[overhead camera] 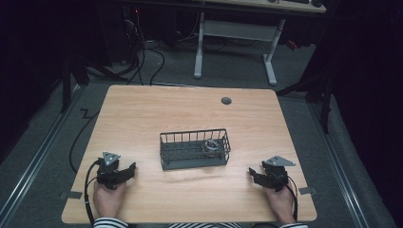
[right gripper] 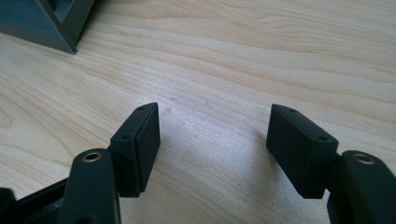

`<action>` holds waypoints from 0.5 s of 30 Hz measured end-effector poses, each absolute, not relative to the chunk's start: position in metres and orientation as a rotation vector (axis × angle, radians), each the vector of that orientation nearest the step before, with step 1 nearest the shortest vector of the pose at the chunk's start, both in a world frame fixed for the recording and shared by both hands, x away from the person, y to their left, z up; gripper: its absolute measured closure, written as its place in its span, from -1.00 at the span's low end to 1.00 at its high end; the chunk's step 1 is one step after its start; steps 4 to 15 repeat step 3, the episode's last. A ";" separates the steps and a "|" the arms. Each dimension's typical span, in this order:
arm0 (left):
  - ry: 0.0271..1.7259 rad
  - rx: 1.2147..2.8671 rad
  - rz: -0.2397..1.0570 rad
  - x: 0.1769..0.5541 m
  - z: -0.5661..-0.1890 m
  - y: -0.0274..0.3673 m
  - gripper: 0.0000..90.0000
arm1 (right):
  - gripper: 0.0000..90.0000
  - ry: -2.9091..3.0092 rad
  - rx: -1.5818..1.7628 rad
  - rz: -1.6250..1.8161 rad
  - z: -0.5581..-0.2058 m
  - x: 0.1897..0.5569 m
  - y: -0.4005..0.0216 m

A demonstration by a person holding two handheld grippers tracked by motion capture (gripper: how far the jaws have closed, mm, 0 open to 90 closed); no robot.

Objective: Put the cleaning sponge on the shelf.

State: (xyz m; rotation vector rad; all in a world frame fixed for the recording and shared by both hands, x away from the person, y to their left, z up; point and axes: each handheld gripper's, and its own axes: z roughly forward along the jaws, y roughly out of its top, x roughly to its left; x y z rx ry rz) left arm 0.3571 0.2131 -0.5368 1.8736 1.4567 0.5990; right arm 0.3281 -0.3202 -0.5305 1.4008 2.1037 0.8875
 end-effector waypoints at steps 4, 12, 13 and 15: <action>1.457 1.872 0.600 0.357 -0.537 0.213 -0.37 | -0.22 2.105 1.403 0.888 -0.530 0.328 -0.320; 1.457 1.872 0.600 0.357 -0.537 0.213 -0.37 | -0.22 2.105 1.403 0.888 -0.530 0.328 -0.320; 1.457 1.872 0.600 0.357 -0.537 0.213 -0.37 | -0.22 2.105 1.403 0.888 -0.530 0.328 -0.320; 1.457 1.872 0.600 0.357 -0.537 0.213 -0.37 | -0.22 2.105 1.403 0.888 -0.530 0.328 -0.320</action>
